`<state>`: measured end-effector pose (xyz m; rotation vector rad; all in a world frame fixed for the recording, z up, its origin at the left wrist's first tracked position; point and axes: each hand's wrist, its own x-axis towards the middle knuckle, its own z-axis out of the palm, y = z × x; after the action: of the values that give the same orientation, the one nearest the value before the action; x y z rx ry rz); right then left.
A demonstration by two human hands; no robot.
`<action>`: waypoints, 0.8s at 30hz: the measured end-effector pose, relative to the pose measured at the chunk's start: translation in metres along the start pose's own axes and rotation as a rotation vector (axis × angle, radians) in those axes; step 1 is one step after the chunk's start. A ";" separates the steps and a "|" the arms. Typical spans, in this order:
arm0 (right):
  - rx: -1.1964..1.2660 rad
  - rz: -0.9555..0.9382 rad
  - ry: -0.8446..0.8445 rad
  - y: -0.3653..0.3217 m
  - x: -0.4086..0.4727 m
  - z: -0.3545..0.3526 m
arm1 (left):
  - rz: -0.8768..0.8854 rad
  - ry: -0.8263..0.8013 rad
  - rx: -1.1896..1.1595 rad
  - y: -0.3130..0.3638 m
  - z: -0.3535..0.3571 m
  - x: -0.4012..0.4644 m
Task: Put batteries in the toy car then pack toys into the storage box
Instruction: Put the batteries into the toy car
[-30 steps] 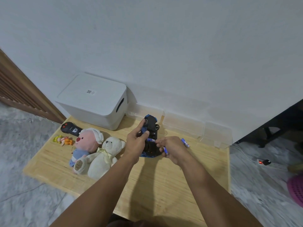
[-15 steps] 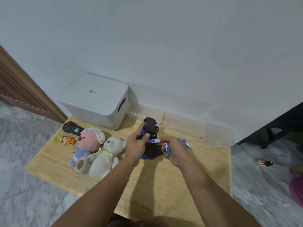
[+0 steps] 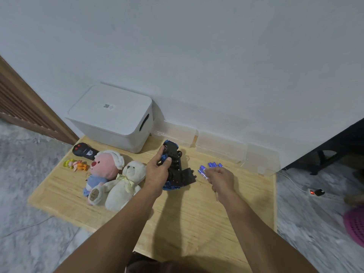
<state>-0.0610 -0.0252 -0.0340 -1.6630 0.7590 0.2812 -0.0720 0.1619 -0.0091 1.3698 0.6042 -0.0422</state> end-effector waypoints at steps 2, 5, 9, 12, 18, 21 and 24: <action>-0.015 0.021 0.022 0.006 0.001 -0.002 | -0.010 -0.002 -0.008 -0.002 -0.001 0.001; -0.016 0.025 0.017 0.012 0.000 -0.003 | -0.012 -0.014 -0.021 -0.003 -0.002 0.000; 0.201 0.123 -0.074 0.010 -0.002 -0.005 | -0.013 -0.016 -0.033 -0.003 -0.001 0.001; 0.459 0.219 -0.153 0.004 -0.002 -0.008 | -0.015 -0.017 -0.030 -0.004 0.000 0.001; 0.766 0.305 -0.328 -0.010 0.006 -0.005 | -0.023 -0.019 -0.047 -0.004 0.000 0.001; 0.746 0.315 -0.313 -0.019 0.006 -0.002 | -0.015 -0.019 -0.043 -0.004 0.000 0.003; 0.266 0.141 -0.225 -0.024 0.011 0.004 | -0.015 -0.025 -0.029 -0.005 -0.001 0.004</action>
<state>-0.0369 -0.0237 -0.0224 -1.3055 0.7108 0.4398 -0.0707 0.1630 -0.0151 1.3347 0.5922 -0.0626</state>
